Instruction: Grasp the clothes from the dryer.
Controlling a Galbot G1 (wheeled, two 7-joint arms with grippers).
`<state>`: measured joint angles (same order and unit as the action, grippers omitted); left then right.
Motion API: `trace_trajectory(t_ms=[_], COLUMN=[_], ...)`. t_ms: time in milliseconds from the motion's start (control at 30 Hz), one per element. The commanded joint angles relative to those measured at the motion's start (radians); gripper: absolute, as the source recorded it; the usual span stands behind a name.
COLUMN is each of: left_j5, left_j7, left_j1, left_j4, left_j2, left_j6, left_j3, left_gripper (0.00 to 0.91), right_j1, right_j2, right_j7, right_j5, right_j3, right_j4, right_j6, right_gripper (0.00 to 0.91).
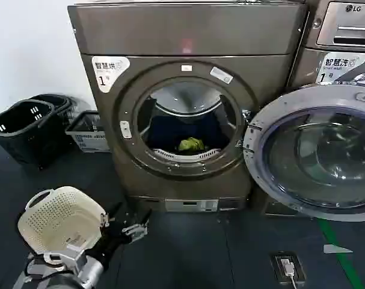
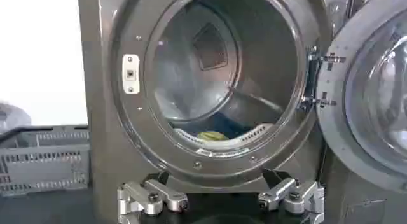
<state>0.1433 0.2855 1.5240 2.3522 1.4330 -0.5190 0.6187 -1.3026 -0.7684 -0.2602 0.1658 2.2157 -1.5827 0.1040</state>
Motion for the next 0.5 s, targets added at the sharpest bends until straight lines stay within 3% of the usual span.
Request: trace_trajectory(t_ms=[33, 133, 500], left_j5=[-0.031, -0.063, -0.095], left_j7=[0.009, 0.029, 0.047], left_j1=[-0.003, -0.005, 0.0], left_j4=[-0.002, -0.004, 0.014], left_j2=[0.006, 0.008, 0.007], left_j6=[0.0, -0.048, -0.093], left_j3=[0.001, -0.004, -0.009], left_gripper=[0.907, 0.907, 0.907], right_j1=[0.0, 0.009, 0.004], right_j2=[0.0, 0.0, 0.0], right_j7=[0.008, 0.001, -0.002], right_j5=[0.004, 0.018, 0.013], right_j3=[-0.001, -0.006, 0.008], right_j4=[0.0, 0.002, 0.009], right_j6=[-0.017, -0.031, -0.026], right_gripper=[0.907, 0.907, 0.907])
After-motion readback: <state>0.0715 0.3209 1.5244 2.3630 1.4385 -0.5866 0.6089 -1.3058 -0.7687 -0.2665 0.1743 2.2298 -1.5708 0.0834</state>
